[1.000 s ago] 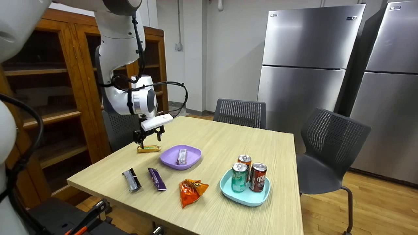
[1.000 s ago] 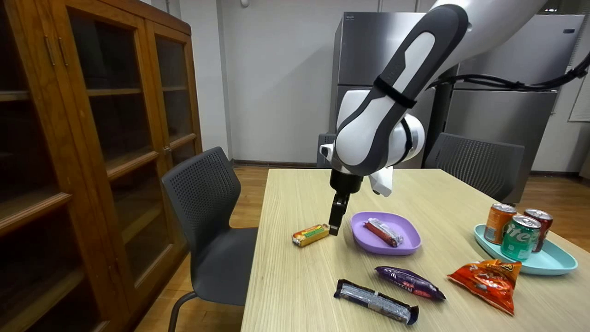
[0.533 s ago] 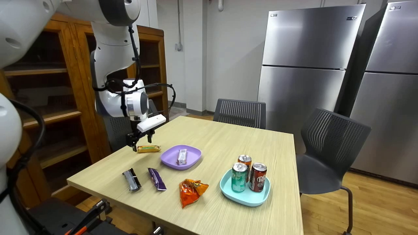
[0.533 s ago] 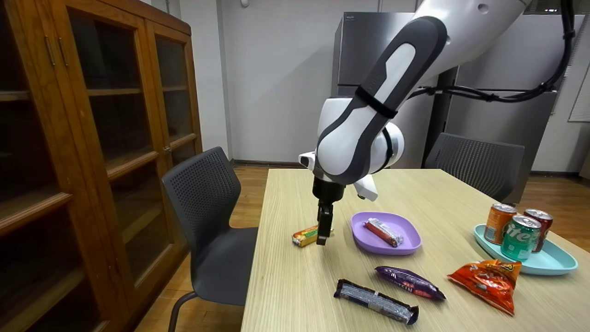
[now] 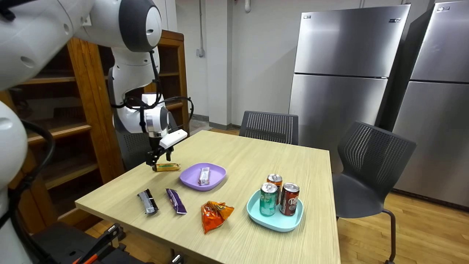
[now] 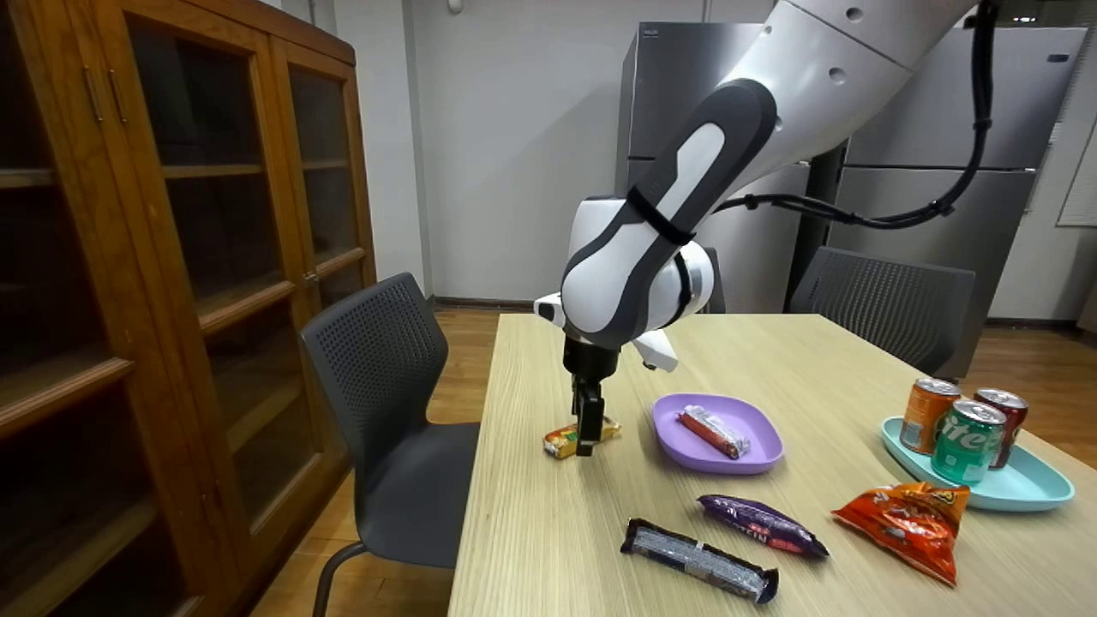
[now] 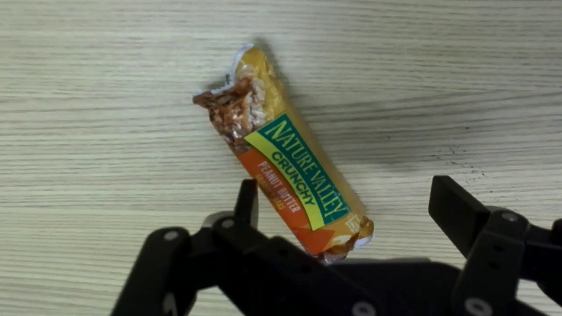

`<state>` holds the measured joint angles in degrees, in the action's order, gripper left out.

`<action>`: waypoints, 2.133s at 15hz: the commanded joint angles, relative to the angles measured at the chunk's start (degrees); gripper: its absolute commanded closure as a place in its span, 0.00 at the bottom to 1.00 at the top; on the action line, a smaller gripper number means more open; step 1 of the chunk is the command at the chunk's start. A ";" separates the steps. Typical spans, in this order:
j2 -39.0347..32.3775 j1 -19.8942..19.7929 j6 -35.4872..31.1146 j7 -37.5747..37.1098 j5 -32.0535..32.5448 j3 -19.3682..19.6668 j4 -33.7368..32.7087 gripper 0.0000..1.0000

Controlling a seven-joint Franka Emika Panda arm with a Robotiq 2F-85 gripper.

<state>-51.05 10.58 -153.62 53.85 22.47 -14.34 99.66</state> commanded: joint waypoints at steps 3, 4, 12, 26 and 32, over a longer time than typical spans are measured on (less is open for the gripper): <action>-6.02 0.83 5.19 5.74 -0.58 -0.36 -10.03 0.00; -6.77 0.96 5.65 6.44 -0.66 -0.34 -11.20 0.00; -8.90 1.63 7.15 8.66 -1.22 -0.19 -15.43 0.66; 4.21 0.87 -1.34 -0.13 -0.38 5.09 -2.07 0.84; 8.47 -2.69 -4.01 -5.00 -0.91 6.46 5.32 0.84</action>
<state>-46.84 9.90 -155.43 51.15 22.13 -8.01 98.76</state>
